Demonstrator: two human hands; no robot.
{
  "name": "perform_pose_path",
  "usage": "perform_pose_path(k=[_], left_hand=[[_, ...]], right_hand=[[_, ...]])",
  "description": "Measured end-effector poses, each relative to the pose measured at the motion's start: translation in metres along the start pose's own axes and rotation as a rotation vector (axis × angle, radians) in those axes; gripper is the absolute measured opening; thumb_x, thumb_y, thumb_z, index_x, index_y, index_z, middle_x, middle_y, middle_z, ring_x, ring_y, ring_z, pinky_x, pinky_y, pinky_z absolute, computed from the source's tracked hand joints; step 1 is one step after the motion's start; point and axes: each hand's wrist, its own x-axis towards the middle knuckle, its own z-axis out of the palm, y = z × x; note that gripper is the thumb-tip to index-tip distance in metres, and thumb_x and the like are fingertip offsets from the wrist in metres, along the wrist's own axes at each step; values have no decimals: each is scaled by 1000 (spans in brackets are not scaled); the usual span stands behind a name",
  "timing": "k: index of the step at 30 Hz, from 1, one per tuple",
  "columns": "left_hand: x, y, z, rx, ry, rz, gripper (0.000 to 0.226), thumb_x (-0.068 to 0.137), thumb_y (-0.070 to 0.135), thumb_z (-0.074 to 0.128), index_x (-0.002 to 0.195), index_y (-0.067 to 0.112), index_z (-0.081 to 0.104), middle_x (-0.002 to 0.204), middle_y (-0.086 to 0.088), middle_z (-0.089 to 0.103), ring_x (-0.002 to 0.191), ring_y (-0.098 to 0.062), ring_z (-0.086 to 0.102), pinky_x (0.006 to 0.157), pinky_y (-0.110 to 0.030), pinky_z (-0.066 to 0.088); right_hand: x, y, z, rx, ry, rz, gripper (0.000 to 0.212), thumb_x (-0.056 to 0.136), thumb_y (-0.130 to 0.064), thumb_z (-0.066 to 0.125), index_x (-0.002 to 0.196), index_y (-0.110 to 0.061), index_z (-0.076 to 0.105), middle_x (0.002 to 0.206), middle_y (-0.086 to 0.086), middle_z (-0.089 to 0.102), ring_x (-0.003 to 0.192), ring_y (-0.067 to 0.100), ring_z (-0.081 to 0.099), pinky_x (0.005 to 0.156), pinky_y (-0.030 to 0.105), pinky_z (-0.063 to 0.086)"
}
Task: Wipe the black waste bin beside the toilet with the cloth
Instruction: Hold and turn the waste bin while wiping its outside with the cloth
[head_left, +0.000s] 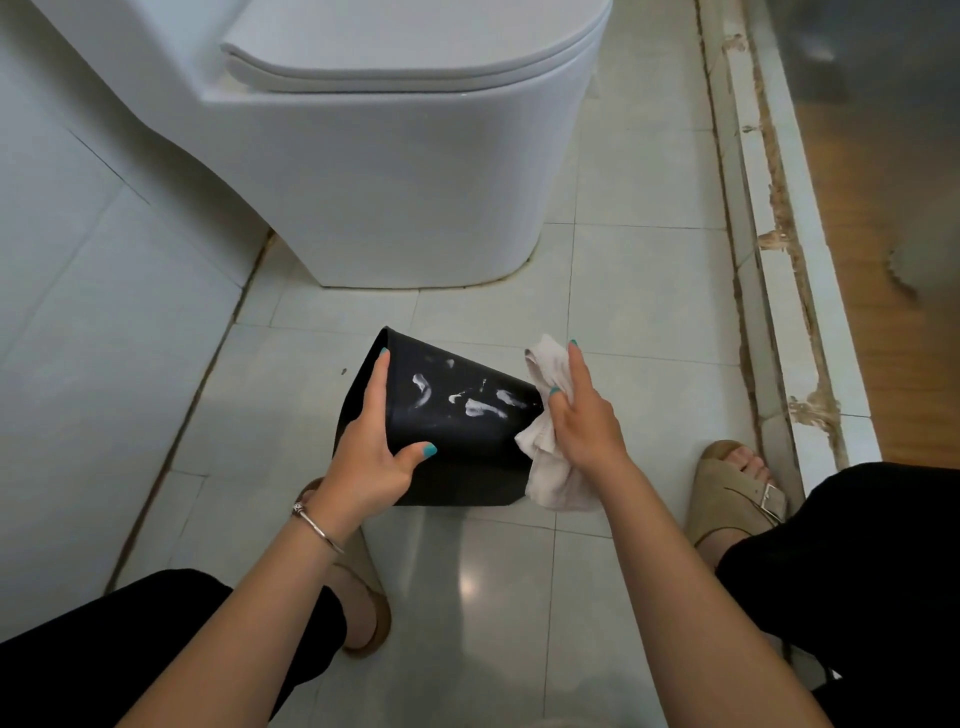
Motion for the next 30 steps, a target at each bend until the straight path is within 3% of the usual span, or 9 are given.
perform_pose_path(k=[4,7,10,15,17,21,25,28,30], left_hand=[[-5,-1,1,-10,-6,2,109,79,5,74,149,41,-2,123,33,41,106,16,49,87,-1,38],[-9,-3,4,-16,-2,4,110,79,4,74,148,43,-3,118,38,38,100,24,47,82,2,38],[-10,-2,5,-12,12,26,110,78,3,74,149,41,-3,116,38,39,96,24,49,81,1,39],[-9,6,12,41,13,65,112,78,6,74,149,41,-5,103,16,54,88,-23,63,83,-32,53],[-9,7,13,50,18,67,113,78,8,75,148,43,-7,103,8,60,87,-21,64,80,-30,53],[-10,11,16,85,28,67,114,77,8,75,148,41,-9,101,-17,66,80,-28,65,75,-43,54],[-11,10,17,68,26,91,113,77,8,74,149,37,-9,109,5,60,88,-16,65,75,-20,48],[-12,12,17,65,13,91,110,78,8,72,150,34,-8,107,10,57,86,-13,64,75,-18,44],[-12,15,20,75,0,100,108,79,7,68,147,37,-10,95,10,63,70,-5,62,64,-19,44]], right_hand=[[-4,-11,5,-35,7,-4,63,97,-27,35,153,-33,8,78,-1,52,72,24,51,64,35,35],[-7,-19,8,3,13,12,61,96,-28,35,153,-31,13,84,5,55,74,25,52,64,34,35],[-9,-24,8,61,15,5,60,96,-27,36,152,-30,15,79,-3,49,67,11,48,60,32,35],[-15,-35,11,94,14,-25,59,95,-27,36,151,-32,17,85,2,56,70,6,50,59,25,36],[-18,-39,12,102,15,-36,59,95,-27,36,151,-33,17,87,3,57,69,6,50,58,22,37],[-24,-52,16,110,17,-70,60,93,-28,36,150,-34,19,85,5,61,67,8,52,56,23,39],[-31,-68,19,135,5,-110,59,93,-26,37,150,-33,21,83,5,61,67,10,54,56,23,40],[-38,-76,18,158,1,-122,58,92,-25,37,148,-34,26,83,6,62,69,14,57,59,25,42],[-41,-80,17,186,0,-135,57,90,-26,37,146,-36,30,81,6,62,69,16,58,59,28,42]])
